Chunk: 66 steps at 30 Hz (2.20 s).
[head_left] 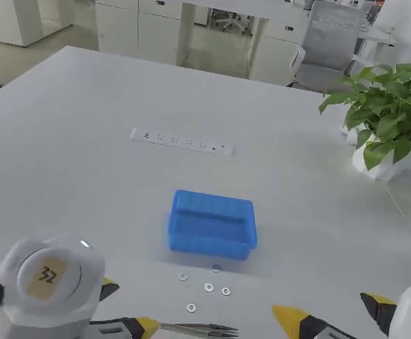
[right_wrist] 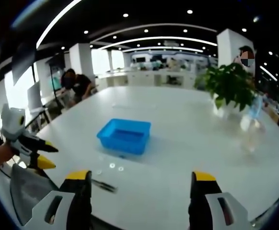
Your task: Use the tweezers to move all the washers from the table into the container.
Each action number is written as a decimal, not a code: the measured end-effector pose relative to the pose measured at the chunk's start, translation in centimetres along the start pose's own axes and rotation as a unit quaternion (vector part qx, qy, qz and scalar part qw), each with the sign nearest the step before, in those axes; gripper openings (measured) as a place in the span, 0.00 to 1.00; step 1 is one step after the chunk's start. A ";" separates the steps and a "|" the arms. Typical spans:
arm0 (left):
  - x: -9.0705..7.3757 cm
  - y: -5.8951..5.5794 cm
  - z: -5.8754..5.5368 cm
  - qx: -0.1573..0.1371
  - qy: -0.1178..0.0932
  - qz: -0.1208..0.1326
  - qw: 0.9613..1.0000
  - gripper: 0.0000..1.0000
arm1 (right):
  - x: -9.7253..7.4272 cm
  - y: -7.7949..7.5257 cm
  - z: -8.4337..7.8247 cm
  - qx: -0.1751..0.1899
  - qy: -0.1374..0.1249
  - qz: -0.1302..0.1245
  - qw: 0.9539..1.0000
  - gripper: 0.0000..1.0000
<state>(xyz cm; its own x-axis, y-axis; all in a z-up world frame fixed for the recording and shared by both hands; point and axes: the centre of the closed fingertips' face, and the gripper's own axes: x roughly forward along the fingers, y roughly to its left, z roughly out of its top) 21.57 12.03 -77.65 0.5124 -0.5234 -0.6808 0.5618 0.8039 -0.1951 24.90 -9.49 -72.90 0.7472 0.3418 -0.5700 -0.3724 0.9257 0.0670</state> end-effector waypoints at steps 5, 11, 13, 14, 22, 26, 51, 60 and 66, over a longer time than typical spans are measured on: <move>1.9 -0.2 -0.5 0.029 0.020 -0.025 0.999 0.27 | -0.1 0.3 -0.2 -0.001 0.004 -0.001 1.000 0.83; 4.3 0.1 -1.3 0.078 0.053 -0.053 0.994 0.19 | 0.0 0.6 -0.6 -0.005 0.011 0.001 1.000 0.82; 5.0 0.1 -1.7 0.091 0.072 -0.066 0.991 0.19 | -0.1 0.5 -0.6 -0.004 0.011 -0.001 1.000 0.82; 5.4 0.2 -1.7 0.101 0.078 -0.069 0.989 0.19 | -0.1 0.5 -0.6 -0.001 0.010 -0.001 1.000 0.82; 7.7 -0.1 -2.3 0.110 0.096 -0.087 0.985 0.13 | -0.3 0.2 -0.8 0.004 0.011 -0.004 1.000 0.82; 8.5 -0.1 -3.1 0.132 0.119 -0.095 0.979 0.09 | -0.2 0.1 -0.9 0.005 0.014 -0.003 1.000 0.82; 6.2 -2.1 -1.8 0.252 0.122 -0.102 0.955 0.00 | 2.4 4.8 -1.6 -0.053 0.052 0.079 0.994 0.67; 4.1 -3.2 1.9 0.240 0.069 -0.101 0.963 0.00 | 4.6 8.5 -3.4 -0.115 0.101 0.149 0.977 0.47; 3.1 -4.1 3.8 0.242 0.049 -0.109 0.963 0.00 | 7.3 11.2 -4.5 -0.112 0.123 0.213 0.963 0.35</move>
<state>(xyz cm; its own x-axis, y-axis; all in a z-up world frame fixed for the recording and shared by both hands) 23.35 6.05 -76.28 0.2974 -0.6174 -0.7283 0.8983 0.4393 -0.0056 23.76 2.65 -79.99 0.3571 0.6085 -0.7087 -0.7461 0.6423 0.1756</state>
